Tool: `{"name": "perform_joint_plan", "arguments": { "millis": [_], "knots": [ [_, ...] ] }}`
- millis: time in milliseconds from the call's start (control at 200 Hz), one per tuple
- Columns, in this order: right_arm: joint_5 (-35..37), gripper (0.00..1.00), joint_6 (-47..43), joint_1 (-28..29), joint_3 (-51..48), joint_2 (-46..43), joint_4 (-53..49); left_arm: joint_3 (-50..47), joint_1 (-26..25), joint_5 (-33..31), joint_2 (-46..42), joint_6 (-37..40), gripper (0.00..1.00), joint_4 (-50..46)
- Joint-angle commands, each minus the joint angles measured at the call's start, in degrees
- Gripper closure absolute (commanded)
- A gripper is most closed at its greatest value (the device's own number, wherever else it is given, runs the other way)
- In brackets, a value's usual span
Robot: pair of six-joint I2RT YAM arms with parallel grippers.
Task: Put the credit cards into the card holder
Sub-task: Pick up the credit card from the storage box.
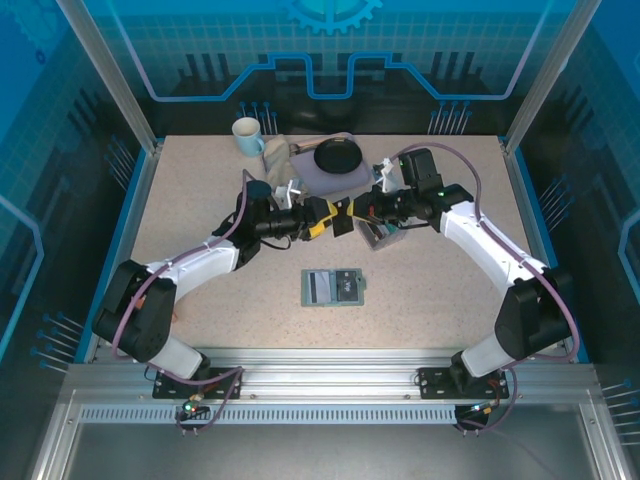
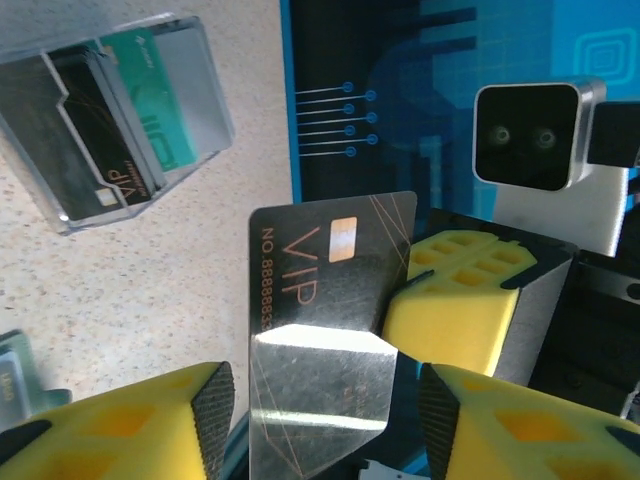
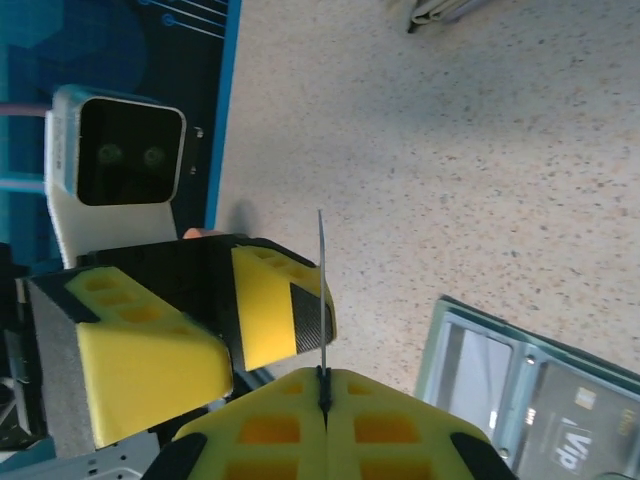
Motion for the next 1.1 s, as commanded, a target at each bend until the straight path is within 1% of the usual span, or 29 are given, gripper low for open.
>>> {"name": "perform_joint_plan", "arguments": {
  "millis": [0,125,225,310,390,430,490,590,655,770,825,890,970,1095],
  "knots": [
    [-5.31,1.0,2.94,-1.23,-1.69,-1.23,4.41,1.38,0.26,2.59,0.83,-1.82,0.5,3.19],
    [-6.84,1.0,4.71,-1.59,-2.65,-1.33,6.86,1.37,0.28,2.5,0.84,-1.85,0.52,3.1],
    [-6.4,1.0,4.94,-1.57,-2.79,-1.24,6.81,1.2,0.26,2.59,0.67,-2.1,0.62,3.72],
    [-6.13,0.98,4.96,-1.59,-3.09,-1.24,6.6,1.12,0.28,2.47,0.39,-2.18,0.79,4.0],
    [-6.94,0.95,5.51,-1.63,-3.78,-1.37,7.58,1.29,0.26,2.2,0.28,-2.07,0.82,3.54],
    [-7.72,0.92,5.74,-1.68,-4.05,-1.49,8.27,1.23,0.26,2.11,0.36,-2.13,0.85,3.61],
    [-9.33,0.87,6.24,-1.66,-4.6,-1.62,9.56,1.27,0.29,2.24,0.39,-2.18,0.87,3.88],
    [-12.06,0.85,6.11,-1.66,-4.86,-1.51,10.46,1.33,0.26,2.28,0.57,-2.09,0.89,3.99],
    [-13.19,0.86,5.43,-1.66,-4.79,-1.51,10.26,1.4,0.26,2.32,0.69,-2.05,0.89,3.99],
    [-13.98,0.86,5.23,-1.91,-5.03,-1.68,10.42,1.3,0.3,2.46,0.84,-1.91,0.9,3.86],
    [-14.06,0.82,5.45,-2.01,-5.11,-1.51,10.54,1.13,0.3,2.61,0.93,-2.13,0.91,4.5],
    [-14.03,0.8,5.74,-2.32,-5.34,-1.43,10.96,0.73,0.26,2.98,1.07,-2.82,0.93,6.18],
    [-14.24,0.76,6.64,-2.44,-6.03,-1.42,12.24,0.38,0.26,3.48,1.27,-3.7,0.97,7.78],
    [-14.36,0.76,7.89,-3.01,-6.85,-1.24,13.85,-0.2,0.27,3.9,1.25,-5.61,0.99,10.48]
  ]
}}
